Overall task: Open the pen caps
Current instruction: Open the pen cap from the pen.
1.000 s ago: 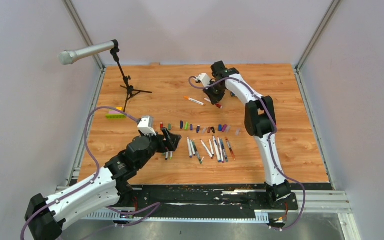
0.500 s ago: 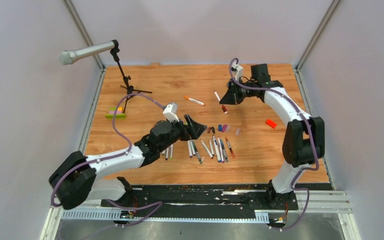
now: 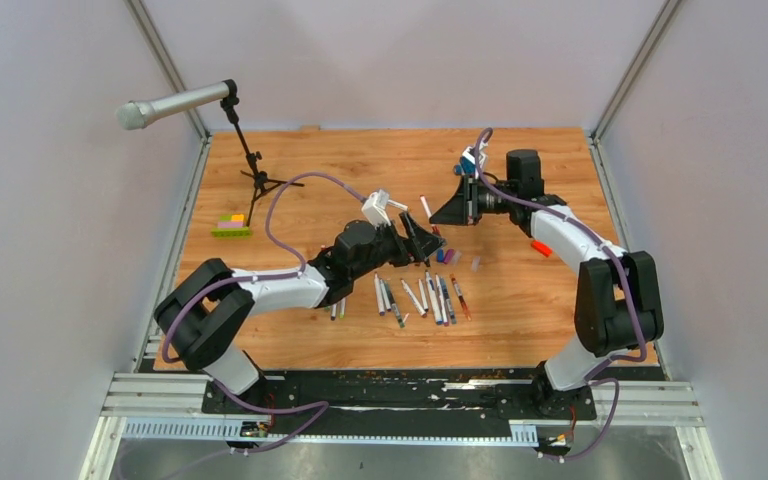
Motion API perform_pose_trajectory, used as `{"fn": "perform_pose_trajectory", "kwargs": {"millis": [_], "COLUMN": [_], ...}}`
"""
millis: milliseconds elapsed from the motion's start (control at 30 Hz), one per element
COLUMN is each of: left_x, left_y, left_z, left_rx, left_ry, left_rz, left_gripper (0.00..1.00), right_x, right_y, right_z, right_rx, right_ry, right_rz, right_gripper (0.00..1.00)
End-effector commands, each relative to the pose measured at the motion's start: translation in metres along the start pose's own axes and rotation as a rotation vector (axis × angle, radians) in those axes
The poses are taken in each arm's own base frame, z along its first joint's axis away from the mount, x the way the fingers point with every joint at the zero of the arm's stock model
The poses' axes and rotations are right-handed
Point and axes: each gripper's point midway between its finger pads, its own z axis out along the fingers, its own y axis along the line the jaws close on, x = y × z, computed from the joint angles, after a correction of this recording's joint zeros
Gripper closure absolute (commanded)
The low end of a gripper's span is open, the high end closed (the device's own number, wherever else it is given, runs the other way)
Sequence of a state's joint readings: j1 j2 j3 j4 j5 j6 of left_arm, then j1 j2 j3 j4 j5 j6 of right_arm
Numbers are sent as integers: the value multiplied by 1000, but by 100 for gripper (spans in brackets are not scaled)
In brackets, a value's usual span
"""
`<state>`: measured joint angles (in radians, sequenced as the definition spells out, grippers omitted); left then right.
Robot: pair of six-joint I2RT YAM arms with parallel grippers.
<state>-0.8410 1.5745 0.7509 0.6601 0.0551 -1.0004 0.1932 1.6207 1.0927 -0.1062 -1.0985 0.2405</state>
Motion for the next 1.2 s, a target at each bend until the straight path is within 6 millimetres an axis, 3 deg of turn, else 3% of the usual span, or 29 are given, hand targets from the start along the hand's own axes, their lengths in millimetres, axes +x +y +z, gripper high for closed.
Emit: {"fn": "perform_pose_trajectory", "kwargs": {"millis": [0,233,433,567,700,800,867,933,1033,1167], "left_x": [-17,-14,-8,-8,-8,-8,-8,-6,-5,-4], "left_y": [-18,-21,-16,-16,-17,-18,-19,-22,-26,-34], "left_z": [8,19,27,31,32,31,28,24,16,10], "left_rx": [19,25,11,9,11,18,28,46,71,105], "left_ry": [-27,4,25,31,38,41,45,59,74,90], "left_rz": [13,16,0,8,26,50,81,123,182,225], "left_gripper": [10,18,35,56,89,100,100,100,100,100], "right_x": [-13,-11,-10,-9,-4,-3,-4,-4,-5,-3], "right_y": [24,22,24,25,32,36,39,41,45,48], "right_z": [-4,-4,-4,-1,2,1,-1,-4,-6,-5], "right_rx": [-66,-60,-53,-53,-58,-50,-48,-44,-37,-61], "right_ry": [-36,-36,-38,-35,-21,-22,-24,-26,-33,-31], "right_rz": [-52,-41,-53,-71,-100,-131,-150,-163,-173,-156], "right_gripper": [100,100,100,100,100,100,91,70,51,47]}}
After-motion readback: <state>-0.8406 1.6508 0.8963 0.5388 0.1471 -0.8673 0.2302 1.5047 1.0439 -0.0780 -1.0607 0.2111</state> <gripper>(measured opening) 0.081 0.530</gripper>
